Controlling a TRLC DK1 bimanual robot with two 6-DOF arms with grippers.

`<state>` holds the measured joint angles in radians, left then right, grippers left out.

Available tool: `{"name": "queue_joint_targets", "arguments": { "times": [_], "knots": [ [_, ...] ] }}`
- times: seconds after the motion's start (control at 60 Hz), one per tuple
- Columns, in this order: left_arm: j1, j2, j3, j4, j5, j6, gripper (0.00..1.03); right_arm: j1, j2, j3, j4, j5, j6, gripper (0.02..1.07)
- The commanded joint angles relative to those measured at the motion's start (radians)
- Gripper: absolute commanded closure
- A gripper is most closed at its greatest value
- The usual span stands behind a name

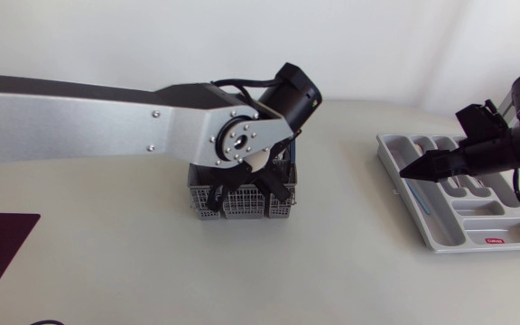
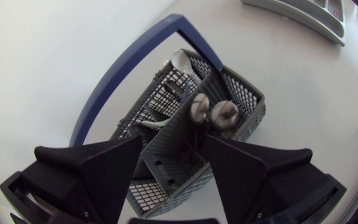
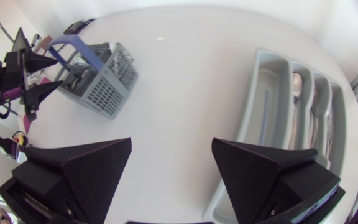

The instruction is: Sort the cutlery from the basket into the organizer compartments.

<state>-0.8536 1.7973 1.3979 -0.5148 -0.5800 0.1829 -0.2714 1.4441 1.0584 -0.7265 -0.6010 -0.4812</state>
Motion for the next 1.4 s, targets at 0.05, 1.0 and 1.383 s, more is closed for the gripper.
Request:
{"name": "queue_joint_targets", "arguments": {
  "times": [0.05,1.0,1.383],
  "knots": [
    [0.037,-0.064,-0.077,0.024,0.022,-0.019,0.34,0.100,0.007,0.017,-0.054,-0.092,0.079,0.14],
    [0.174,-0.237,-0.404,0.427,0.327,0.058,0.34,0.590,0.263,0.155,0.277,-0.043,0.553,0.41],
    [0.206,-0.280,-0.456,0.469,0.353,0.076,0.34,0.663,0.338,0.218,0.300,0.029,0.625,0.59]
  ]
}}
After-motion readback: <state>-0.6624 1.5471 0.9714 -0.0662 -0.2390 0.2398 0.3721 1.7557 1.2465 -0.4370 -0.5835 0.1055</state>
